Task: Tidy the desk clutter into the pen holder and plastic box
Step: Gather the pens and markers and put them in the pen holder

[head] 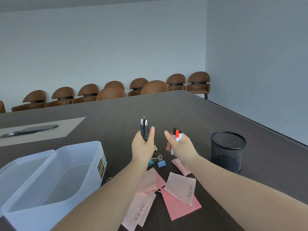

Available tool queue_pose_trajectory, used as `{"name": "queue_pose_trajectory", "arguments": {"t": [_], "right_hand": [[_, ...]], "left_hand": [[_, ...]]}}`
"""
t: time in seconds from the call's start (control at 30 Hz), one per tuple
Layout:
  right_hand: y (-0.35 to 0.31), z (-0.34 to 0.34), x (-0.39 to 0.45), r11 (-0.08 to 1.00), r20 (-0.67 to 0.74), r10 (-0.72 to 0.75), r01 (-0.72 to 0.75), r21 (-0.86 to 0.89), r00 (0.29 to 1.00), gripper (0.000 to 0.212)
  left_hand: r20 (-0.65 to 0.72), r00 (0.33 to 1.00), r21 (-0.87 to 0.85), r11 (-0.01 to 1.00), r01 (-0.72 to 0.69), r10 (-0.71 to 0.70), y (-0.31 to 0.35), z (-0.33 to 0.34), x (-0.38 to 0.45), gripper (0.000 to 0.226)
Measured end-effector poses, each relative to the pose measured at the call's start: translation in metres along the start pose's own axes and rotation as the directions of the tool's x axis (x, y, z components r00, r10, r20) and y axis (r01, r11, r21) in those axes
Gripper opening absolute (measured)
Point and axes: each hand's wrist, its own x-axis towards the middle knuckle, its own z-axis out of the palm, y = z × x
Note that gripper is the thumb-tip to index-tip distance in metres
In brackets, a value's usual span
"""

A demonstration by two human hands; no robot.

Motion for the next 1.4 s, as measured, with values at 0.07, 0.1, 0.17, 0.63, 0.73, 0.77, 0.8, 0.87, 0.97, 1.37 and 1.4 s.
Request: {"name": "queue_pose_trajectory", "arguments": {"t": [0.07,0.1,0.17,0.63,0.73,0.77,0.8,0.87,0.97,1.37,1.4], "right_hand": [[-0.016,-0.006,0.001,0.999,0.021,-0.030,0.030,0.019,0.999,0.047],[-0.023,-0.010,0.002,0.998,0.030,-0.040,0.038,0.044,0.999,0.047],[-0.035,-0.019,0.002,0.994,0.042,-0.046,0.042,0.103,0.998,0.043],[-0.054,-0.157,0.012,0.999,-0.050,0.003,-0.001,0.045,0.999,0.029],[-0.044,-0.168,0.012,1.000,-0.100,0.014,-0.016,-0.024,0.995,0.038],[-0.042,-0.170,0.012,0.999,-0.117,0.022,-0.028,-0.045,0.993,0.042],[-0.040,-0.171,0.012,0.998,-0.130,0.034,-0.041,-0.051,0.991,0.043],[-0.038,-0.171,0.011,0.998,-0.129,0.054,-0.058,-0.032,0.990,0.040],[-0.035,-0.167,0.011,0.993,-0.137,0.077,-0.089,-0.083,0.988,0.031],[-0.036,-0.161,0.009,0.995,-0.202,-0.006,-0.015,-0.103,0.979,0.029],[-0.037,-0.162,0.009,0.992,-0.205,-0.014,-0.011,-0.124,0.979,0.031]], "left_hand": [[0.002,1.000,-0.019,1.000,0.007,-0.007,0.014,0.006,0.005,0.036],[0.006,1.000,-0.027,1.000,-0.004,0.004,0.022,0.010,0.007,0.035],[0.021,0.999,-0.044,0.998,-0.037,0.038,0.038,0.018,0.009,0.035],[0.260,0.960,-0.334,0.943,-0.011,0.104,0.127,0.138,-0.020,0.024],[0.313,0.946,-0.328,0.944,0.026,0.082,0.124,0.163,-0.028,0.026],[0.331,0.942,-0.314,0.948,0.056,0.055,0.120,0.169,-0.029,0.027],[0.345,0.938,-0.297,0.951,0.084,0.025,0.116,0.173,-0.030,0.028],[0.363,0.932,-0.258,0.960,0.108,-0.008,0.108,0.177,-0.032,0.026],[0.382,0.924,-0.211,0.971,0.111,-0.023,0.100,0.177,-0.031,0.021],[0.397,0.917,-0.067,0.998,0.004,0.023,0.093,0.162,-0.029,0.041],[0.391,0.920,-0.048,0.999,-0.015,0.032,0.094,0.158,-0.028,0.040]]}}
